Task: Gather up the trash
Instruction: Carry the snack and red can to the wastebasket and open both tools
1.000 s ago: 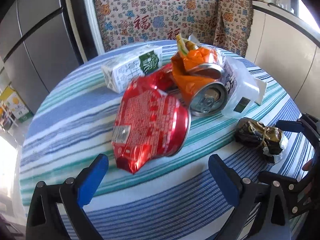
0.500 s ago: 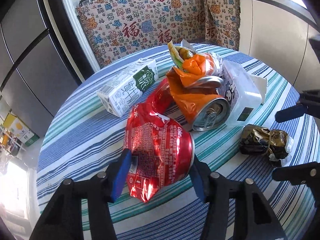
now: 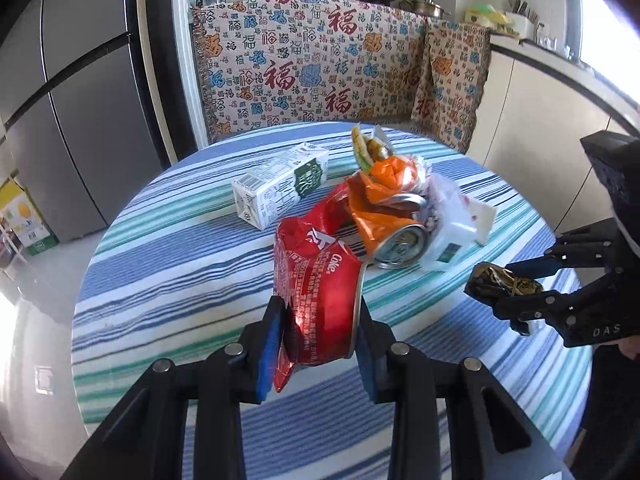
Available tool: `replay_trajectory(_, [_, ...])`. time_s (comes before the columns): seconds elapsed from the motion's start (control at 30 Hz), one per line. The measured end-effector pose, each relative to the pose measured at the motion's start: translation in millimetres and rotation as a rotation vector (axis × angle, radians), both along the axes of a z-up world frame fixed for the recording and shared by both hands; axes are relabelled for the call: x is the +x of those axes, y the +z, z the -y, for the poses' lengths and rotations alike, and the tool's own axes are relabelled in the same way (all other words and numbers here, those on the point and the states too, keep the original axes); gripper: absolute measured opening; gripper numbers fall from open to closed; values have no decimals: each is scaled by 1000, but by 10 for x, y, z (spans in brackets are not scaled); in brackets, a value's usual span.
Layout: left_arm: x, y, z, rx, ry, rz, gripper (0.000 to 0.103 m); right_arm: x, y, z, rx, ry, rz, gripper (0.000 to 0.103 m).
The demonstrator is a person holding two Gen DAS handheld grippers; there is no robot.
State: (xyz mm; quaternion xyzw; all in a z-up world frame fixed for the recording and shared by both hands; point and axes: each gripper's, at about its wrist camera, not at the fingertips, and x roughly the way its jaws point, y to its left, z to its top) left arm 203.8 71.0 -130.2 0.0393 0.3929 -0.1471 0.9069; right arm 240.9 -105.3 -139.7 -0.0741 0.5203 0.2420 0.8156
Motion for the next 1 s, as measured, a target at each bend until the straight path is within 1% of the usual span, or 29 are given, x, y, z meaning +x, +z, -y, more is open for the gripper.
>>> replay_trajectory(0.1, [-125, 75, 87, -33, -25, -5, 33, -66, 68, 94, 31, -25, 4, 43])
replay_trajectory(0.2, [-250, 148, 275, -52, -61, -1, 33, -114, 117, 254, 61, -57, 4, 43])
replay_trajectory(0.43, [-382, 261, 857, -92, -149, -7, 34, -186, 128, 692, 80, -173, 10, 43])
replay_trajectory(0.6, [-413, 301, 1347, -116, -226, -17, 33, -302, 232, 1267, 98, -277, 38, 43])
replay_trajectory(0.73, [-376, 320, 1803, -150, -298, -35, 33, -387, 330, 1898, 119, -402, 59, 43])
replay_trajectory(0.83, [-329, 337, 2178, -168, -355, -46, 33, -460, 377, 2349, 110, -493, 74, 44])
replay_trajectory(1.0, [-219, 342, 2799, -182, -437, -69, 33, -529, 407, 2941, 84, -609, 100, 44])
